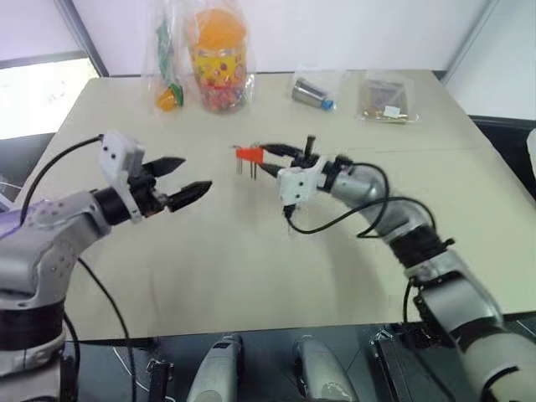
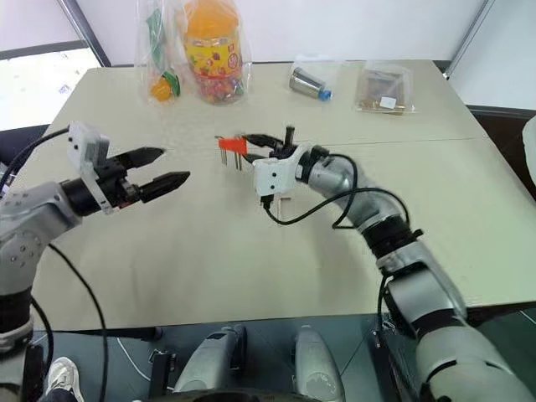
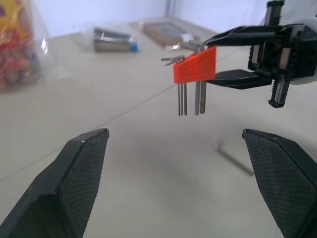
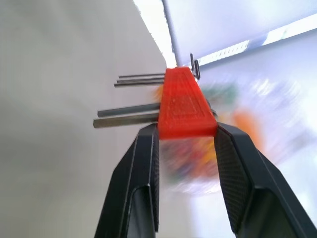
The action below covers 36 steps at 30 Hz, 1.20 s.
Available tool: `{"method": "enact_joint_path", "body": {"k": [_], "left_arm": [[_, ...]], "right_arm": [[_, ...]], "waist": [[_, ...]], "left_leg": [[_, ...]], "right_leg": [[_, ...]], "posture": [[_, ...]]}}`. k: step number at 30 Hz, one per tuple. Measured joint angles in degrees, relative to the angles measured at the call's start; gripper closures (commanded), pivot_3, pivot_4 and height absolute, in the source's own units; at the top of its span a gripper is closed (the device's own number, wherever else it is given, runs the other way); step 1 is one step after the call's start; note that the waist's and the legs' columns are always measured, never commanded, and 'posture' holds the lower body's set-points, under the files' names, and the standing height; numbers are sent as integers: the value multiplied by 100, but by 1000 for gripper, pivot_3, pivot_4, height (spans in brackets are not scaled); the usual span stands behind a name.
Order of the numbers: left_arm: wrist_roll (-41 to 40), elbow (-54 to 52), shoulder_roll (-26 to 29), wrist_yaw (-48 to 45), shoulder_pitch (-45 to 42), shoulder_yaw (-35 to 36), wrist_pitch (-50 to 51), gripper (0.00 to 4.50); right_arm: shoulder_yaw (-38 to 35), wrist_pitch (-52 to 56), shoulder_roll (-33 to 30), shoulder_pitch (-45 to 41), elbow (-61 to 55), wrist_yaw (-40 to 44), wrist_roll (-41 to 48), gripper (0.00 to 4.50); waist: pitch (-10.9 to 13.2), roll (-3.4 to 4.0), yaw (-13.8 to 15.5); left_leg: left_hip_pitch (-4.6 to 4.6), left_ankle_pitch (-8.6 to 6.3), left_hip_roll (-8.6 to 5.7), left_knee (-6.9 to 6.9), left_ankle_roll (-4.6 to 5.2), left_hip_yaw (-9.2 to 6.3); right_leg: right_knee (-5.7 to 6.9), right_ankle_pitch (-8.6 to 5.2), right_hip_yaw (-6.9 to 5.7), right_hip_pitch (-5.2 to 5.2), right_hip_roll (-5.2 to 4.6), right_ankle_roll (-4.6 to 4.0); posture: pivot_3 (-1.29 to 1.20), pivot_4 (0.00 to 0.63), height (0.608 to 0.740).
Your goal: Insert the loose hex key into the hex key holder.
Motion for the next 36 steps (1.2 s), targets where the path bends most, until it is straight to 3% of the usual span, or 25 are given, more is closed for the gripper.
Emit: {"method": "enact_joint_path", "body": {"k": [6, 12, 36], "left_arm": [[-282, 334, -69, -311, -760, -181, 129, 0], [-571, 528, -191, -517, -1515, -216, 251, 0], [-325, 539, -536, -753, -1280, -486, -48, 0]], "right_arm": [[-71, -1309, -204, -655, 271, -489, -225, 3481], [-35, -1942, -310, -1083, 673, -208, -54, 3481], [26, -1873, -318, -1125, 1080, 1718, 1351, 3481]], "waist": [[1, -3, -1], [11, -16, -2], [12, -15, -1]], "left_leg": [[2, 3, -2, 5, -2, 2], [3, 5, -3, 9, -4, -1], [4, 6, -1, 13, -5, -4]], "right_leg": [[0, 0, 0, 7, -1, 0], [0, 0, -3, 12, -2, 1], [8, 1, -3, 11, 0, 1]], "posture": [[0, 150, 740], [0, 150, 740], [0, 150, 740]]}}
